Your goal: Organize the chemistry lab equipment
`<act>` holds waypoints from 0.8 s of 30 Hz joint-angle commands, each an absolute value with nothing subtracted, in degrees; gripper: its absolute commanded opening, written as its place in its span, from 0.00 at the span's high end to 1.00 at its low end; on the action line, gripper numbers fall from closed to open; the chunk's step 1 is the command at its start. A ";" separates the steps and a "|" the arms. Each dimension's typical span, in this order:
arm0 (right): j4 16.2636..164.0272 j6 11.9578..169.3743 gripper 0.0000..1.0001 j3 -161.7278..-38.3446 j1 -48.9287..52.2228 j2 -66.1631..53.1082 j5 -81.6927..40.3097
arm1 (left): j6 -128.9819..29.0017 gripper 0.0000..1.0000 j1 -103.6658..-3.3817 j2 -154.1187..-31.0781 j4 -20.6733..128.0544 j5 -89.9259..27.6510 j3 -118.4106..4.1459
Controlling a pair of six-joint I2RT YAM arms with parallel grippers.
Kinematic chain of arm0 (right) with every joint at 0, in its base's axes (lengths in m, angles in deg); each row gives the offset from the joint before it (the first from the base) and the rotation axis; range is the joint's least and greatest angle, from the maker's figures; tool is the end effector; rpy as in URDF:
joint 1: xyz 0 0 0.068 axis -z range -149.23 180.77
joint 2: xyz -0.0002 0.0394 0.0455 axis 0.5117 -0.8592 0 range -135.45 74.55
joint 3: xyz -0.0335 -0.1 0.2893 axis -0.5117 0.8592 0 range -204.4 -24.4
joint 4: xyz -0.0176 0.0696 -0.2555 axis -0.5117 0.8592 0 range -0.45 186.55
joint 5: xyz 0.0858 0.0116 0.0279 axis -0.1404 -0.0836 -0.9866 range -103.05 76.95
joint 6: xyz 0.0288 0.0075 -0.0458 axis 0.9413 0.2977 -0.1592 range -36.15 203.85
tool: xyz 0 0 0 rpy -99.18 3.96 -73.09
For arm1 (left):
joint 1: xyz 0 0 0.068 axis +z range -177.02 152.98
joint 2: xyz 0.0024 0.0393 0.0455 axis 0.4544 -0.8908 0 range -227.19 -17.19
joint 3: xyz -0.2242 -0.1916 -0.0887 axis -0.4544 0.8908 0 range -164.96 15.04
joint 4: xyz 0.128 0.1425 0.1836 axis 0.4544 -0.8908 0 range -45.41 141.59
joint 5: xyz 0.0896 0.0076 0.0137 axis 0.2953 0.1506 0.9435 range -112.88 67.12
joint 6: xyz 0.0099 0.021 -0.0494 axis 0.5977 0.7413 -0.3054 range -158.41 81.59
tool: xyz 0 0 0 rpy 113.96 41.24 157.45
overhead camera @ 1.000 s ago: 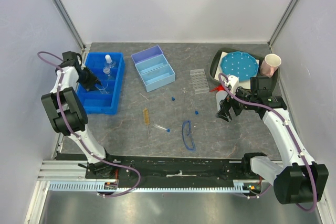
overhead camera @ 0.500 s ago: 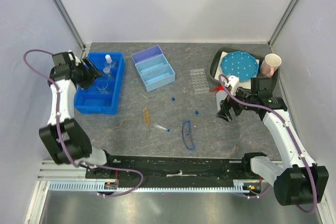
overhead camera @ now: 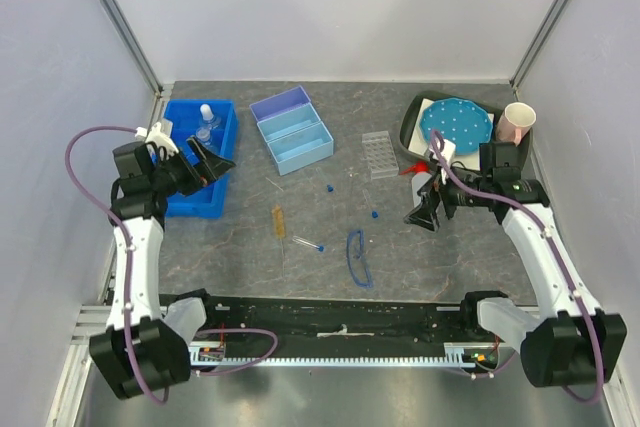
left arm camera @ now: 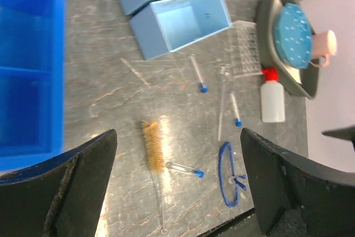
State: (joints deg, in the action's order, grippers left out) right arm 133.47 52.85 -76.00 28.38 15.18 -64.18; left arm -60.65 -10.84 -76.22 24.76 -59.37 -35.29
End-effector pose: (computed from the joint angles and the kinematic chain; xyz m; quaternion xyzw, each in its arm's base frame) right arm 0.1809 0.0361 0.3214 -0.3804 0.7756 0.3219 0.3875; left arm 0.2030 0.0362 0.3324 -0.1426 0.8446 -0.3009 0.4193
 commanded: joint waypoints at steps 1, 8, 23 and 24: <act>136.84 50.88 0.02 -80.12 27.44 7.87 -77.65 | -59.41 0.00 -12.17 -69.15 31.19 -68.48 -31.13; 128.50 63.34 0.02 -84.60 19.36 1.61 -64.84 | -58.10 0.00 -12.79 -62.03 33.39 -69.19 -24.43; 123.39 69.08 0.07 -94.97 5.47 -12.10 -44.69 | -58.54 0.00 -12.96 -59.20 34.62 -69.46 -21.26; 123.39 69.17 0.07 -95.15 5.11 -12.80 -44.34 | -58.54 0.00 -12.96 -59.03 34.71 -69.46 -21.18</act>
